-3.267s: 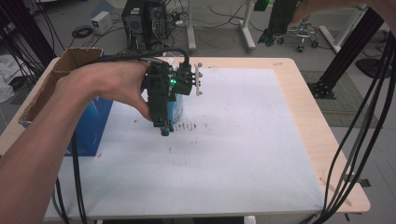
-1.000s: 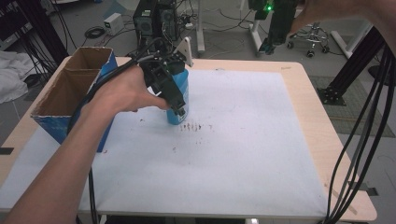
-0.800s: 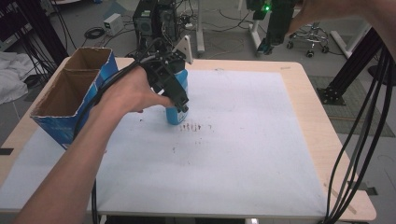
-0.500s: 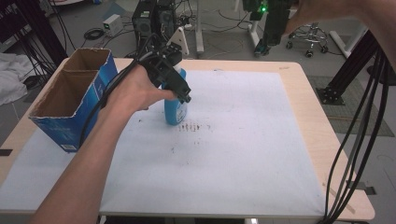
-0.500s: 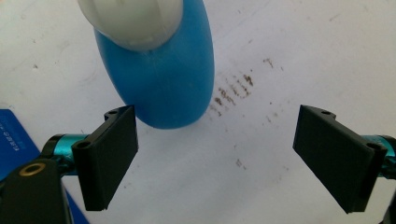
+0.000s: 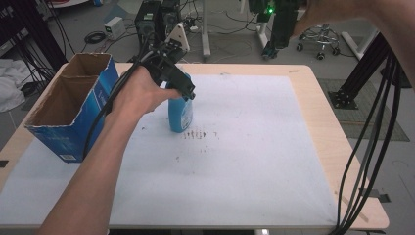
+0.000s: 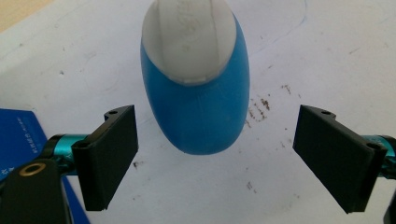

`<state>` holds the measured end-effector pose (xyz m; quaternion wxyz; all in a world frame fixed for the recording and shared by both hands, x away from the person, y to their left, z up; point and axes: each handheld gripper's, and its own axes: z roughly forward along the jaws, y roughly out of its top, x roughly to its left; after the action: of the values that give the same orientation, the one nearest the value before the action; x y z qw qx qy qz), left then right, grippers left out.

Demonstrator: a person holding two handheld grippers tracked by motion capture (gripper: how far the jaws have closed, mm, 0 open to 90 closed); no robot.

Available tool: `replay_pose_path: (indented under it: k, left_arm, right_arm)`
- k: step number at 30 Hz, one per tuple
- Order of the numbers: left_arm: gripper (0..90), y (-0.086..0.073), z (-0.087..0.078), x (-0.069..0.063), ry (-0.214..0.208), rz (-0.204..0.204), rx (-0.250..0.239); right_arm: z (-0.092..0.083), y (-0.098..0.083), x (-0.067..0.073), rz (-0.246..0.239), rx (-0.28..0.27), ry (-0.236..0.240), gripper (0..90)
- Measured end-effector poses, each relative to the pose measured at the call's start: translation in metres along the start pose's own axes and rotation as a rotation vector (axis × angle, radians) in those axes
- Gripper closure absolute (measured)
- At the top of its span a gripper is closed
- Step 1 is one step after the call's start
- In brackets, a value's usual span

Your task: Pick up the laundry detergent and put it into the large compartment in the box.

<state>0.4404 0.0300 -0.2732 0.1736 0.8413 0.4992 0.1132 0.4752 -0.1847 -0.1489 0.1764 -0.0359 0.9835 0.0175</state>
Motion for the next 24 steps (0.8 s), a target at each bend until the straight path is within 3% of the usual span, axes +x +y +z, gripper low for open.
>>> replay_pose_path:
  k: [15,24]
  left_arm:
    - [14.0,0.011,0.012,0.004,-0.007,-0.029,-0.031]
    - [14.6,0.015,0.018,0.004,-0.002,-0.014,-0.027]
  right_arm:
    - [0.003,0.001,-0.001,-0.007,0.000,0.005,11.9]
    - [0.003,-0.001,-0.003,-0.001,-0.003,0.005,11.9]
